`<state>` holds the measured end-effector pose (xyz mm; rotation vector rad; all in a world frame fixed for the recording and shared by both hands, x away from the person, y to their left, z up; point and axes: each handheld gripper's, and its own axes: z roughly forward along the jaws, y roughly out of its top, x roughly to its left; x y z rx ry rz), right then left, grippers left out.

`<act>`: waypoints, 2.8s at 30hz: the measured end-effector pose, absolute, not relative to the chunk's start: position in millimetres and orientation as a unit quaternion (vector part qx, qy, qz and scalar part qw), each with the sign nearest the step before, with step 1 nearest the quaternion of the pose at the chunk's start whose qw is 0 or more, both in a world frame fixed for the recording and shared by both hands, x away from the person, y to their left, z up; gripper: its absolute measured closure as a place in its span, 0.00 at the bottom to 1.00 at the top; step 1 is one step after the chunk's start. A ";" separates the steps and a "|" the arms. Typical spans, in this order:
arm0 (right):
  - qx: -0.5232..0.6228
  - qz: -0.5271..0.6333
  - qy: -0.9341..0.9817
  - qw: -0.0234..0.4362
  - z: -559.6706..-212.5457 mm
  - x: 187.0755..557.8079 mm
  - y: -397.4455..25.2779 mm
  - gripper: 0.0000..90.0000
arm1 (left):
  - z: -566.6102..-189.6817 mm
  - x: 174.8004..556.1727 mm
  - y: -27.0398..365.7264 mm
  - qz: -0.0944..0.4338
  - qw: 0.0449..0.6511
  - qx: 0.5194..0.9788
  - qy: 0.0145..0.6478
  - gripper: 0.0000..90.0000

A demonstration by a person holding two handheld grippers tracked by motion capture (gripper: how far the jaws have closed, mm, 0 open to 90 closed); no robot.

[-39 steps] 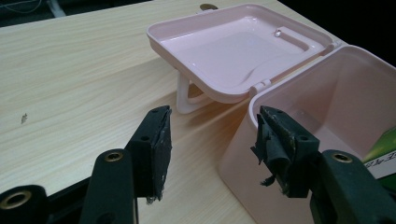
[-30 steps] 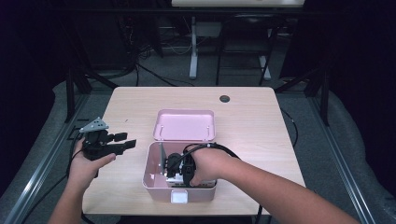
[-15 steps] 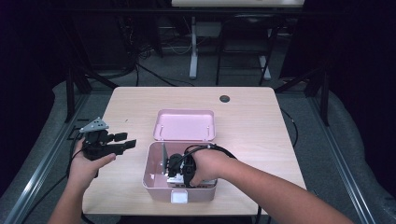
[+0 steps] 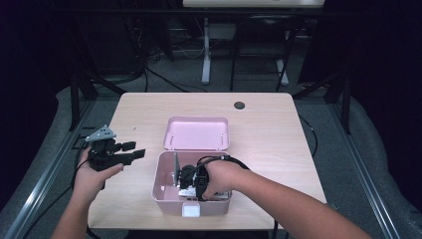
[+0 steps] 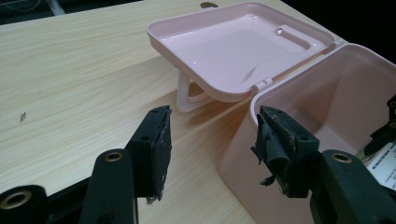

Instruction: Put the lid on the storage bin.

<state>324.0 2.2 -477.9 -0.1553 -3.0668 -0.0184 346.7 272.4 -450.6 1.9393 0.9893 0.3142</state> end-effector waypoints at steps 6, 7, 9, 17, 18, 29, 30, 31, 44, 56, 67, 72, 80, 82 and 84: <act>-0.048 -0.006 -0.998 0.038 -479.2 325.1 2.3 0.68 | -450.5 346.6 272.3 0.127 0.454 0.785 0.401 0.50; -0.047 -0.006 -0.998 0.039 -479.3 325.1 2.3 0.68 | -450.5 346.6 272.4 0.128 0.454 0.785 0.401 0.50; -0.044 -0.007 -0.998 0.038 -479.4 325.7 2.1 0.67 | -450.6 346.7 272.4 0.128 0.454 0.785 0.401 0.50; -0.046 -0.011 -0.998 0.040 -477.8 325.7 1.3 0.67 | -450.5 346.6 272.5 0.127 0.454 0.785 0.401 0.50; -0.046 -0.012 -0.998 0.040 -477.4 325.8 1.1 0.67 | -450.4 346.6 272.5 0.128 0.454 0.785 0.401 0.50; -0.040 -0.019 -0.998 0.042 -474.1 325.6 -1.3 0.68 | -450.6 346.7 272.2 0.129 0.455 0.785 0.401 0.50; -0.037 -0.018 -0.998 0.042 -474.1 325.5 -1.1 0.68 | -450.6 346.7 272.3 0.129 0.455 0.784 0.401 0.50; -0.036 -0.018 -0.998 0.041 -474.1 325.3 -0.9 0.68 | -450.5 346.7 272.5 0.129 0.455 0.784 0.402 0.50; -0.040 -0.019 -0.998 0.049 -473.3 324.3 -0.2 0.66 | -450.2 346.7 273.0 0.128 0.455 0.785 0.401 0.50; -0.060 -0.052 -0.996 0.028 -440.2 322.8 -5.7 0.66 | -450.8 346.4 271.7 0.128 0.455 0.785 0.401 0.50; -0.087 -0.071 -0.994 0.015 -420.2 322.0 -20.0 0.65 | -451.7 346.7 270.7 0.127 0.454 0.786 0.400 0.50; -0.107 -0.083 -0.991 0.006 -413.6 325.3 -29.2 0.64 | -451.7 346.6 270.4 0.126 0.454 0.786 0.401 0.50; -0.120 -0.112 -0.986 -0.007 -400.9 326.0 -41.8 0.62 | -452.1 347.0 270.2 0.124 0.450 0.789 0.399 0.50; -0.125 -0.115 -0.985 -0.009 -399.1 325.8 -44.0 0.62 | -452.2 347.0 270.0 0.124 0.450 0.789 0.400 0.50; -0.129 -0.120 -0.984 -0.015 -398.0 326.1 -46.2 0.62 | -452.2 347.0 270.0 0.123 0.450 0.789 0.400 0.50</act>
